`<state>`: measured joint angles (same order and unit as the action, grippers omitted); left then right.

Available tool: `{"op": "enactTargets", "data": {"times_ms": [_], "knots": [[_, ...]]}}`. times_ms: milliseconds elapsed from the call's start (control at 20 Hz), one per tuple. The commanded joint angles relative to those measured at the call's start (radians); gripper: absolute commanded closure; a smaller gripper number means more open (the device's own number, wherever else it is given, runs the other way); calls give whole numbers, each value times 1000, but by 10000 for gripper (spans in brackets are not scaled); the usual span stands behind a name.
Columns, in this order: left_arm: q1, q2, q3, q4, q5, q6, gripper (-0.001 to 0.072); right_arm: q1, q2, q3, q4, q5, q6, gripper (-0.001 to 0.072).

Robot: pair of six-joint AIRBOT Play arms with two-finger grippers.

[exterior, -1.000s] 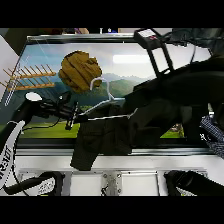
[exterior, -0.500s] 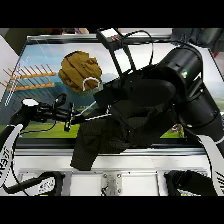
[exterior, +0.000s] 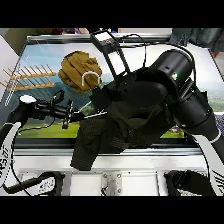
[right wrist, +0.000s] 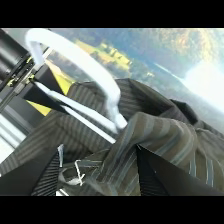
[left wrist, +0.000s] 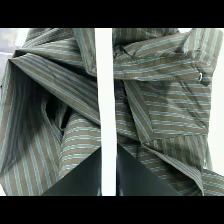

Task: Fold the clothes and pants, and hang the long-sleeved shirts on hangers.

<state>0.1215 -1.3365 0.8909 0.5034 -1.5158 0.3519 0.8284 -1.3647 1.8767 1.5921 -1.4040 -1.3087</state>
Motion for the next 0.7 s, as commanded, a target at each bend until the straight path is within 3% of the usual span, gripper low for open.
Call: {"op": "enactTargets", "data": {"times_ms": [0,200,650], "knots": [[1,0,3,1,-11,-1,693,-48,22,1,48,-59,-42,215],[1,0,3,1,-20,-1,693,-262,102,1,290,-114,-199,207],[1,0,3,1,-29,-6,692,-885,244,-62,586,-268,-562,201]]}}
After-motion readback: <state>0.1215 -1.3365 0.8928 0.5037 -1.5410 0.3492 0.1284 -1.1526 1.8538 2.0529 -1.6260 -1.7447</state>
